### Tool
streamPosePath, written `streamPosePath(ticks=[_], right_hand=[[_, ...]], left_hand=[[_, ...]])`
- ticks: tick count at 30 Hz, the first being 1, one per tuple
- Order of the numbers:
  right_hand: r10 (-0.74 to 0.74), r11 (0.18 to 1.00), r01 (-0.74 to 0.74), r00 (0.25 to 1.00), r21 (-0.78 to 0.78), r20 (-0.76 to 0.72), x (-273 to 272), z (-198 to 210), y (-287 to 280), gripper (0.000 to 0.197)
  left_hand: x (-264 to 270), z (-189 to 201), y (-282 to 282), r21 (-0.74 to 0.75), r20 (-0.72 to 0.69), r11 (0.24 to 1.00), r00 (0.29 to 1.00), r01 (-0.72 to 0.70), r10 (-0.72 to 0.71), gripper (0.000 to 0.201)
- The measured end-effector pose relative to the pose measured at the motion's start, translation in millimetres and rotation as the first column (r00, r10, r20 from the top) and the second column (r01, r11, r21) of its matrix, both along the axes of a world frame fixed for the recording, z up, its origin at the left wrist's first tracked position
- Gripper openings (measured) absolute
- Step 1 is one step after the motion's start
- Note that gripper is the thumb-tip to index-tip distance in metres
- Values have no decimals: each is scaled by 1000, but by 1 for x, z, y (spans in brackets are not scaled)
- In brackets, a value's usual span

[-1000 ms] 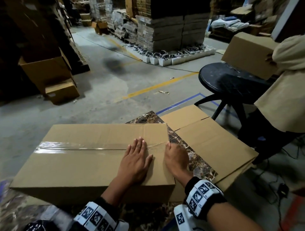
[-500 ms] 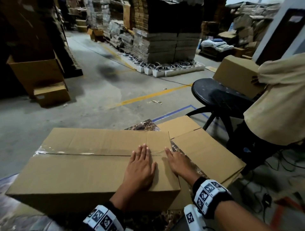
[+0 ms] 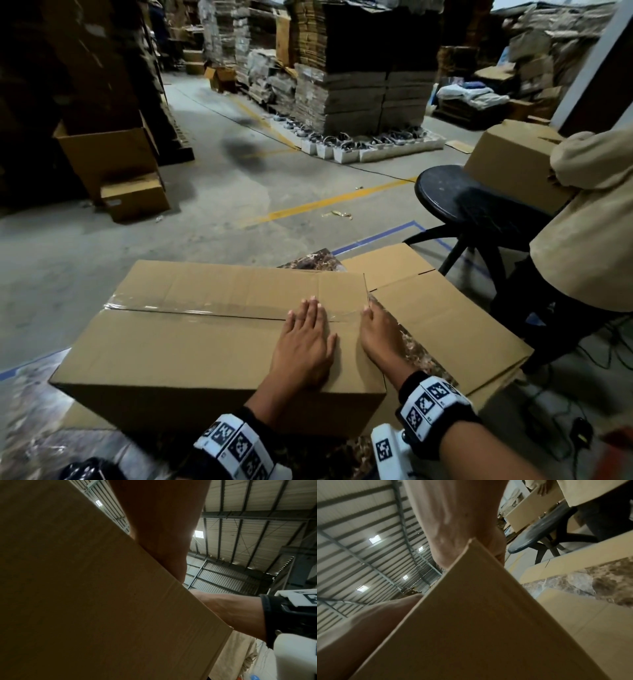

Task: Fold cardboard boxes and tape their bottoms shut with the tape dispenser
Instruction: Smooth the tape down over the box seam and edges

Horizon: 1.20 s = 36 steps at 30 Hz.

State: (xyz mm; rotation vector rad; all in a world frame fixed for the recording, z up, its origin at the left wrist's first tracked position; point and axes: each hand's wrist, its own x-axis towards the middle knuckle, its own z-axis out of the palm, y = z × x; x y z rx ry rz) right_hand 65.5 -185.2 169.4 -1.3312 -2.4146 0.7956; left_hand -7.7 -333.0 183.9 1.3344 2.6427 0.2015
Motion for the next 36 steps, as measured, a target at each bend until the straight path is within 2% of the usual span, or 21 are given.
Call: streamPosePath(ticks=[2,5,6,11,13,16,19,22,25,27,30,36], right_hand=[[5,1000,-5,1000,0,5,-1,2,-3,49],[65,998,-62,991,-24,118,0,8,-5,82],[80,997,-76,988,-31,134,-1,10,-3,84],[146,989,-146,985,-11,97,1,12,5,48],[181,983,-182,981,6,74,1,12,11,42],[277,960,-278,960,26,43,1,14,22,43],[317,948,-319,946,20,70,1,19,31,55],[310,949,-315,942,24,130,-2,25,36,80],[307,952,-300,935,-67,180,-9,26,34,99],[298,953,-282,940,-109,168,-13,23,35,93],[317,948,-307,939,-90,133,-14,13,43,76],[392,919,-381,911,-99,128,-18,7,52,64]], left_hand=[[0,-1,0,3,-1,1000,1000,-6,6,68],[1,-1,2,15,-9,1000,1000,-21,21,68],[0,-1,3,17,-11,999,1000,-29,29,67],[6,-4,9,31,8,994,995,-104,104,68],[10,-4,14,37,23,989,990,-141,140,68],[18,-6,23,30,34,980,980,-195,194,68],[25,-6,32,31,33,968,968,-248,247,69],[27,-5,39,23,31,960,960,-279,279,69],[26,-5,40,14,32,956,956,-292,292,68],[24,-5,39,-3,36,958,958,-286,286,68],[13,-5,30,-19,53,956,954,-294,294,70],[-29,-4,-10,-30,64,822,820,-568,569,85]])
